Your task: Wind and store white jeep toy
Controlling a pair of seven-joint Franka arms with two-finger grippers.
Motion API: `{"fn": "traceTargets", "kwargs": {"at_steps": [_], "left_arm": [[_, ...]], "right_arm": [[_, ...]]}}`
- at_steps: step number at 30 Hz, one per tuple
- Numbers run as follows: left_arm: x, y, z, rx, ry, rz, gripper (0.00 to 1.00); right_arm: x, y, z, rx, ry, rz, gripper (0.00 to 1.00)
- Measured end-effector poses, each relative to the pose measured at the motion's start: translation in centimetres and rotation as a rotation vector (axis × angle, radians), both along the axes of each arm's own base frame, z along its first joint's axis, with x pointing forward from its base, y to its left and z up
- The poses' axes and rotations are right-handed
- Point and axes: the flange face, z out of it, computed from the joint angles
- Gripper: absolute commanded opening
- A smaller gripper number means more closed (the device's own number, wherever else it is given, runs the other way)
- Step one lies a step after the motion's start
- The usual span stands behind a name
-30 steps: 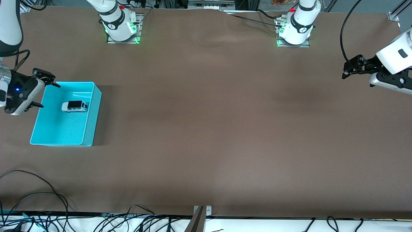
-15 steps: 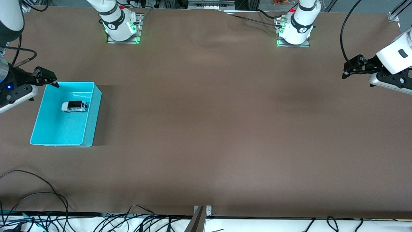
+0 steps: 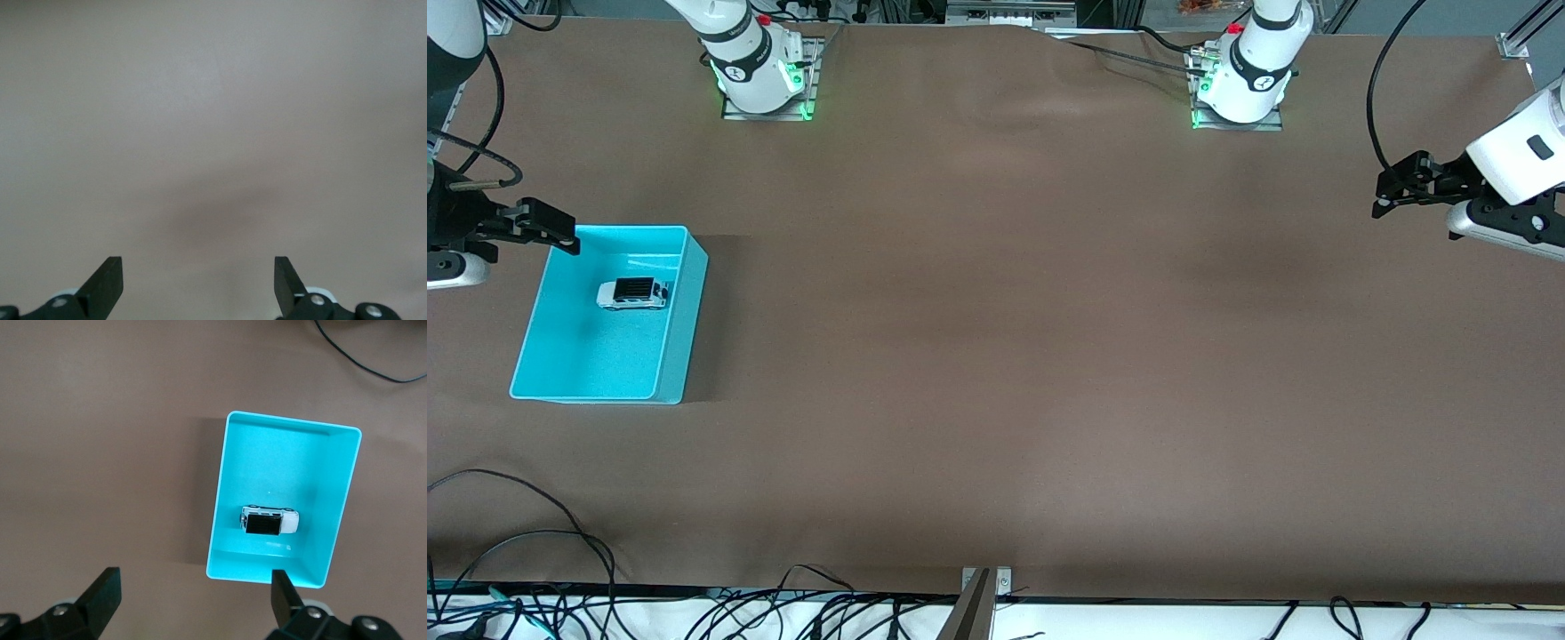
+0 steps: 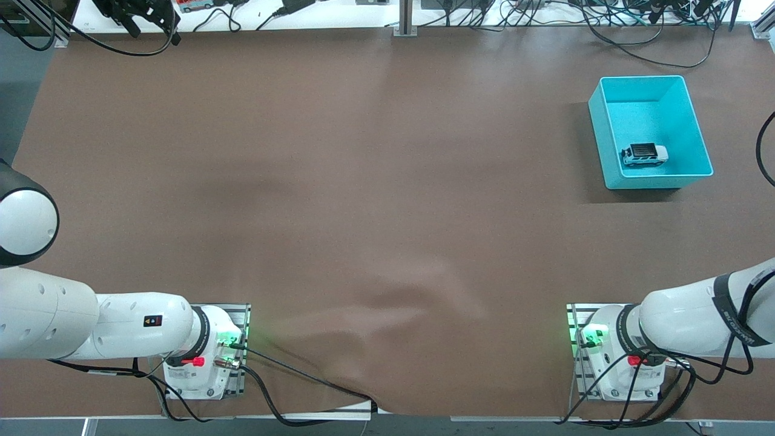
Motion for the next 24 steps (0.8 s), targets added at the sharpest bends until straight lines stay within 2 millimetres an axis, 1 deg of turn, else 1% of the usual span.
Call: {"fn": "traceTargets", "kwargs": {"at_steps": [6,10,18,24], "left_arm": [[0.0,0.0,0.0,0.000,0.000,0.000,1.00],[0.0,0.0,0.0,0.000,0.000,0.000,1.00],[0.0,0.0,0.0,0.000,0.000,0.000,1.00],[0.0,0.0,0.0,0.000,0.000,0.000,1.00]], "right_arm": [[-0.6,0.0,0.5,-0.006,0.010,-0.025,1.00],[-1.6,-0.1,1.0,-0.009,0.012,-0.029,1.00],[-4.9,0.1,1.2,-0.017,-0.016,-0.027,1.00],[-7.8,0.0,0.7,-0.022,-0.028,-0.020,1.00]]}}
